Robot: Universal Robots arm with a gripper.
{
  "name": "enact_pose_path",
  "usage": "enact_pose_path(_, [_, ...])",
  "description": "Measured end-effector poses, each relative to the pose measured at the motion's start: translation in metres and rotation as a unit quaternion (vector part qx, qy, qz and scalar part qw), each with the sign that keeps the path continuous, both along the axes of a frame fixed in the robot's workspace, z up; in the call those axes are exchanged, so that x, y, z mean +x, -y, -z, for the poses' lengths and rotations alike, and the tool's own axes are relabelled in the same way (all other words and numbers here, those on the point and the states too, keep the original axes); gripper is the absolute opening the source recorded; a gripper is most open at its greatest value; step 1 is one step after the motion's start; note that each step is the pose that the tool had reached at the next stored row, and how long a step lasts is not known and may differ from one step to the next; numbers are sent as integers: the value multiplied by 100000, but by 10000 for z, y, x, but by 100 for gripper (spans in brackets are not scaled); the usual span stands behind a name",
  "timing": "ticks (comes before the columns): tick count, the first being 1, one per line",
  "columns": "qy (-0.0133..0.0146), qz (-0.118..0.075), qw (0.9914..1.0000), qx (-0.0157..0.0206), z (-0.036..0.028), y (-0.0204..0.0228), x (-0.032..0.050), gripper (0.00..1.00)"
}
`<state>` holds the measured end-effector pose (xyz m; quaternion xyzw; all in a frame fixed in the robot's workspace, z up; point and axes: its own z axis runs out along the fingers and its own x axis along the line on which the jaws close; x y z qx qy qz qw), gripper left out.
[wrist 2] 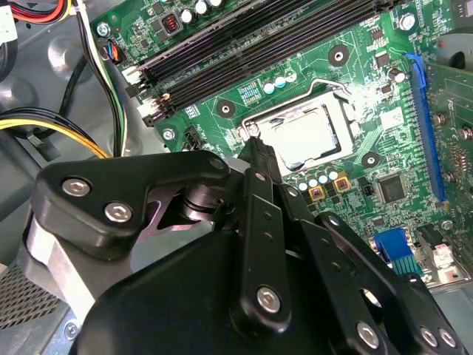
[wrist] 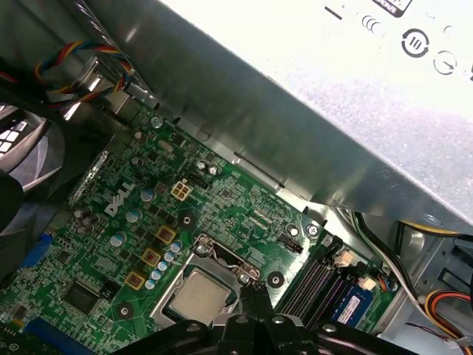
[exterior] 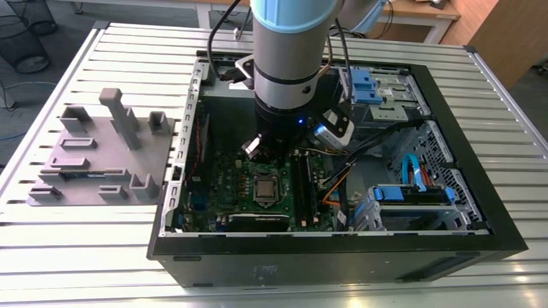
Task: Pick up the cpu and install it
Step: 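Close the cpu cover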
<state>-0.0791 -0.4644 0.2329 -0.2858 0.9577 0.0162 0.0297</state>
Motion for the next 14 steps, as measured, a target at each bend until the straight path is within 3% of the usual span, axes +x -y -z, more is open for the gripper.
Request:
enact_pose_path(8, [-1, 4, 100000, 1, 0, 9, -2, 11])
enact_pose_path(14, [0, 6, 100000, 2, 0, 143, -3, 11])
